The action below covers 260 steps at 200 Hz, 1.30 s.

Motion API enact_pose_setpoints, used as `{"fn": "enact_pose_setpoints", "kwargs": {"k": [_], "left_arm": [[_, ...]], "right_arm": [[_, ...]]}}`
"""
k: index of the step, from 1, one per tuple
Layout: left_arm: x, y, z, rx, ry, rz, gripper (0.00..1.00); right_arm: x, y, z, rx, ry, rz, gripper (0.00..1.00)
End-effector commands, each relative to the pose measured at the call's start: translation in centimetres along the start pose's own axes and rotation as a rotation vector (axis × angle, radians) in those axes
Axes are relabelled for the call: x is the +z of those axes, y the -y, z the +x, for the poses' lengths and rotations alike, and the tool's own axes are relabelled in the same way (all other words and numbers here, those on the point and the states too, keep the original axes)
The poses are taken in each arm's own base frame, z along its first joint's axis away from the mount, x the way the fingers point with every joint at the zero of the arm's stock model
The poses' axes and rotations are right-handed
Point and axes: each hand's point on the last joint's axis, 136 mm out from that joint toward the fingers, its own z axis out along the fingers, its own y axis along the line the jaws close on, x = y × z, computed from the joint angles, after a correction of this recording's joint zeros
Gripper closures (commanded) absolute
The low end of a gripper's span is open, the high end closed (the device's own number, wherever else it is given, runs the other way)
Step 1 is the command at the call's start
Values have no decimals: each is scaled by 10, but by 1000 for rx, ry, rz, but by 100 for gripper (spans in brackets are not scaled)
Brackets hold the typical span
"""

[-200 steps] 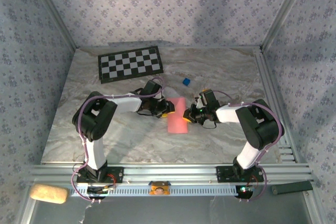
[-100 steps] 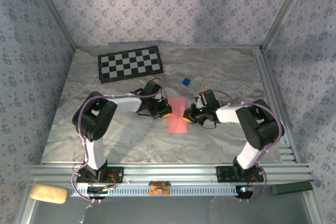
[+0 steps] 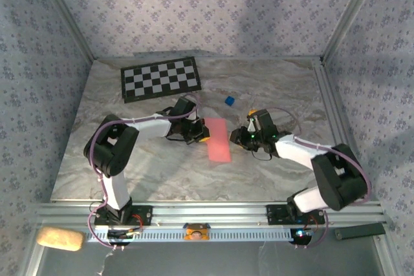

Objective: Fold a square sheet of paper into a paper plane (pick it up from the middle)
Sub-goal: Third fold the triangle at the center of the table.

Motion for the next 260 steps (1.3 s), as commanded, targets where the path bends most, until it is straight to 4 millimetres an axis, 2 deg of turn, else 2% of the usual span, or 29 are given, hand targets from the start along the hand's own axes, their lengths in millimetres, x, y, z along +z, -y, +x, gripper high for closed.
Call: {"fn": "enact_pose_setpoints", "kwargs": {"k": [1, 19, 34, 46, 55, 83, 105, 133, 178, 212, 260], "left_arm": [[-8, 5, 4, -19, -7, 14, 97], [-9, 5, 4, -21, -8, 16, 97], [-9, 6, 4, -21, -9, 18, 97], [-9, 6, 3, -20, -8, 19, 97], [-9, 6, 2, -23, -10, 20, 97], [-11, 6, 1, -27, -8, 23, 97], [-11, 6, 2, -28, -11, 22, 97], [-11, 6, 1, -29, -13, 26, 97], [-11, 9, 0, -20, -15, 32, 97], [-11, 8, 1, -23, -20, 31, 97], [-12, 7, 0, -26, -21, 33, 97]], "right_arm": [[-19, -2, 1, -147, 61, 60, 61], [-34, -13, 1, -249, 99, 99, 55], [-39, -24, 4, -349, 118, 102, 51], [-39, -29, 7, -413, 144, 112, 21], [-37, -35, 12, -487, 163, 109, 15], [-31, -59, 34, -777, 223, 99, 23], [-25, -75, 52, -949, 252, 71, 34], [-14, -89, 74, -1120, 262, 43, 37], [12, -80, 92, -1245, 239, 148, 38], [26, -70, 94, -1252, 258, 230, 40], [36, -58, 90, -1246, 292, 332, 53]]}}
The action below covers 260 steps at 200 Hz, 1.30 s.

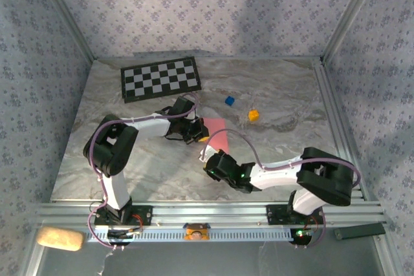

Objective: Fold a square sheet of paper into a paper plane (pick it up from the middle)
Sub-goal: Third fold the triangle at the center of the table.

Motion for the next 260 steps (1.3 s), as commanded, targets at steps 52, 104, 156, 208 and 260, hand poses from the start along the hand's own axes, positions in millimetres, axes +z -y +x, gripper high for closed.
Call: {"fn": "enact_pose_setpoints", "kwargs": {"k": [52, 104, 156, 208, 260], "left_arm": [[-10, 6, 0, -1, -4, 15, 97], [-9, 5, 0, 0, -4, 13, 97], [-9, 5, 0, 2, -2, 14, 97], [-10, 6, 0, 3, 0, 14, 97], [-17, 3, -4, 28, 25, -29, 77]], "right_arm": [[0, 13, -15, 52, 54, 100, 65], [-3, 10, -14, 61, 62, 76, 76], [-4, 10, -13, 62, 53, 65, 85], [-3, 14, -7, 74, 27, 75, 96], [-5, 13, -12, 151, 33, 9, 100]]}}
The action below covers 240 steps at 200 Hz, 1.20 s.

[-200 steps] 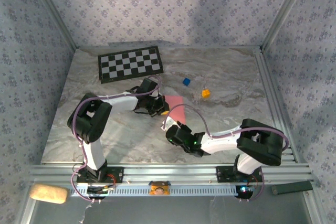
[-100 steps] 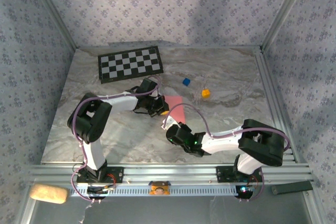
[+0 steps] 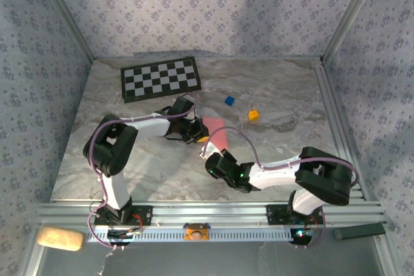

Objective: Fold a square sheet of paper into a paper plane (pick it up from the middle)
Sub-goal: Third fold the triangle at the center of the table.

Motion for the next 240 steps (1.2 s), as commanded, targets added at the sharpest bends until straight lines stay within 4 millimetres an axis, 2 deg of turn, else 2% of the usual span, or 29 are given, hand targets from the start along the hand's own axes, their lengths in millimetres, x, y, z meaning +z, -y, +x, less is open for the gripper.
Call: {"fn": "enact_pose_setpoints", "kwargs": {"k": [1, 16, 40, 61, 92, 136, 171, 213, 240], "left_arm": [[-16, 6, -3, 35, 30, -20, 76], [-25, 0, -7, 51, 62, -86, 63], [-42, -5, -16, 72, 123, -158, 55], [-54, -3, -24, 69, 166, -157, 53], [-63, 4, -30, 89, 190, -149, 53], [-62, 20, -37, 137, 174, -113, 64], [-56, 29, -43, 154, 154, -94, 72], [-30, 34, -40, 149, 62, -46, 81], [-10, 28, -35, 140, 14, -58, 84]], "right_arm": [[-5, 0, -4, 78, 1, -53, 100], [-7, -6, -7, 134, -1, -147, 100], [-9, -16, -10, 240, -30, -318, 100], [-11, -16, -15, 387, -55, -450, 100], [-13, -11, -23, 514, -87, -563, 100], [-12, -4, -24, 663, -152, -696, 100], [-10, -7, -21, 692, -182, -749, 100], [-7, -13, -20, 715, -193, -786, 100], [-4, -15, -19, 723, -200, -792, 100]]}}
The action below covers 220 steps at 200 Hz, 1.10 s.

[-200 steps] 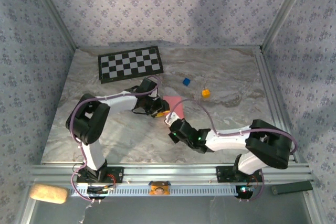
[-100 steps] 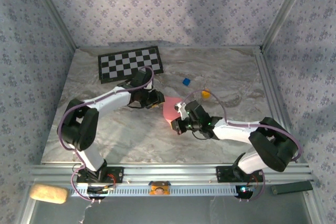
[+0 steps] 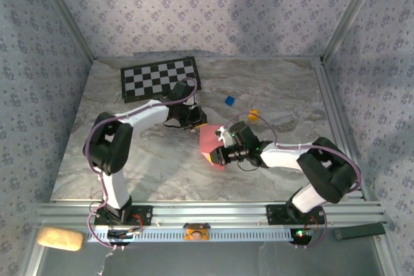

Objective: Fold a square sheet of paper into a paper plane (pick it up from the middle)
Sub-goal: Third fold the triangle at the center of the table.

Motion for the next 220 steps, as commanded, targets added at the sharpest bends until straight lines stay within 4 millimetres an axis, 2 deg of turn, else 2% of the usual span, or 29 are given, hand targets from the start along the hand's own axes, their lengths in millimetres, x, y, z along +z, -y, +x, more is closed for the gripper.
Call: {"fn": "enact_pose_setpoints", "kwargs": {"k": [1, 39, 90, 132, 220], "left_arm": [[13, 9, 6, 16, -57, 35, 85], [34, 1, 13, -1, -99, 21, 86], [53, -24, 25, -25, -139, -46, 88], [57, -42, 31, -25, -154, -107, 89], [56, -41, 33, -18, -155, -112, 90]], "right_arm": [[3, -8, -8, 12, 4, -45, 100], [7, -6, -7, 24, -5, -47, 100], [9, -1, -7, 41, -10, -44, 100], [6, 8, -9, 64, -9, -26, 100], [-1, 35, -10, 99, -12, 84, 100]]}}
